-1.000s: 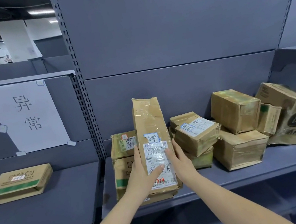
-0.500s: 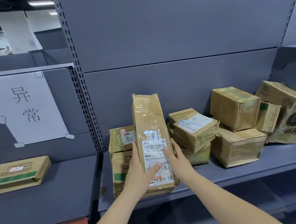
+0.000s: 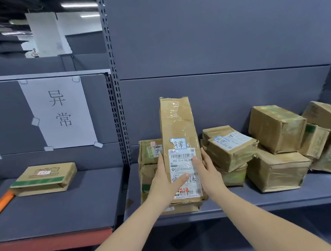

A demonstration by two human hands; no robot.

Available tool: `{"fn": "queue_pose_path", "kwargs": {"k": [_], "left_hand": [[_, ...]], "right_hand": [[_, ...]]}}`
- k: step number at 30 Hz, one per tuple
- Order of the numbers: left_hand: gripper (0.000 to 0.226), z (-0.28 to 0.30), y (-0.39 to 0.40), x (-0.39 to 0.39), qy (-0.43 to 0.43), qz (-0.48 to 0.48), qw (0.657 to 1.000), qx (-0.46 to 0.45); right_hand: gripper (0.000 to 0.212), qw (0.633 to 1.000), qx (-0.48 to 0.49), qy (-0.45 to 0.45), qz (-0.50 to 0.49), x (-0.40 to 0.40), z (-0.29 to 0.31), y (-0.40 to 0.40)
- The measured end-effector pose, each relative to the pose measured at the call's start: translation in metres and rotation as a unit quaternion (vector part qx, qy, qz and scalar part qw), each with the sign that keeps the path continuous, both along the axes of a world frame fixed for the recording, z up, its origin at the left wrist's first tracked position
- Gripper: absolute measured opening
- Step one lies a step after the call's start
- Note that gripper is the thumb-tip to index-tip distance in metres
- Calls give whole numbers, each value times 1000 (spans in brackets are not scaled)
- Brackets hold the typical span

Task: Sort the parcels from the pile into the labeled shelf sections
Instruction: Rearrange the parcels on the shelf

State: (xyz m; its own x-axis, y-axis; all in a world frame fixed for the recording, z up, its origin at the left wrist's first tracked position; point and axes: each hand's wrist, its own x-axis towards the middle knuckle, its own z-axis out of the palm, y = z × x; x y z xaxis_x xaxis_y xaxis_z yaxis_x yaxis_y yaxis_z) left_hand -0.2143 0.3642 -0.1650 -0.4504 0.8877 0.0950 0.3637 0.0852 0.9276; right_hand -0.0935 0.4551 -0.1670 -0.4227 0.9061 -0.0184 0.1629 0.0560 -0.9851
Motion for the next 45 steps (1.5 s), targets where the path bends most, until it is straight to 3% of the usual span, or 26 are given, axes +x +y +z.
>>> {"fn": "queue_pose_path", "kwargs": {"k": [9, 15, 18, 24, 36, 40, 45], "left_hand": [[114, 20, -45, -31, 2, -14, 1000, 16], [95, 28, -92, -74, 23, -23, 999, 26], [106, 26, -111, -98, 17, -23, 999, 23], [100, 23, -148, -137, 25, -16, 999, 19], [109, -14, -196, -211, -6, 18, 999, -28], [112, -23, -200, -228, -35, 60, 995, -76], [79, -39, -193, -248, -78, 90, 985, -128]], "right_hand": [[59, 999, 29, 20, -3, -30, 22, -48], [63, 999, 32, 24, -17, -73, 22, -93], [63, 999, 27, 19, -22, -95, 24, -116], [66, 999, 24, 32, -15, -136, 17, -153], [55, 996, -51, -74, -3, -211, -9, -198], [39, 991, -77, -105, -1, -230, -25, -199], [42, 986, -128, -104, 25, -248, -41, -189]]}}
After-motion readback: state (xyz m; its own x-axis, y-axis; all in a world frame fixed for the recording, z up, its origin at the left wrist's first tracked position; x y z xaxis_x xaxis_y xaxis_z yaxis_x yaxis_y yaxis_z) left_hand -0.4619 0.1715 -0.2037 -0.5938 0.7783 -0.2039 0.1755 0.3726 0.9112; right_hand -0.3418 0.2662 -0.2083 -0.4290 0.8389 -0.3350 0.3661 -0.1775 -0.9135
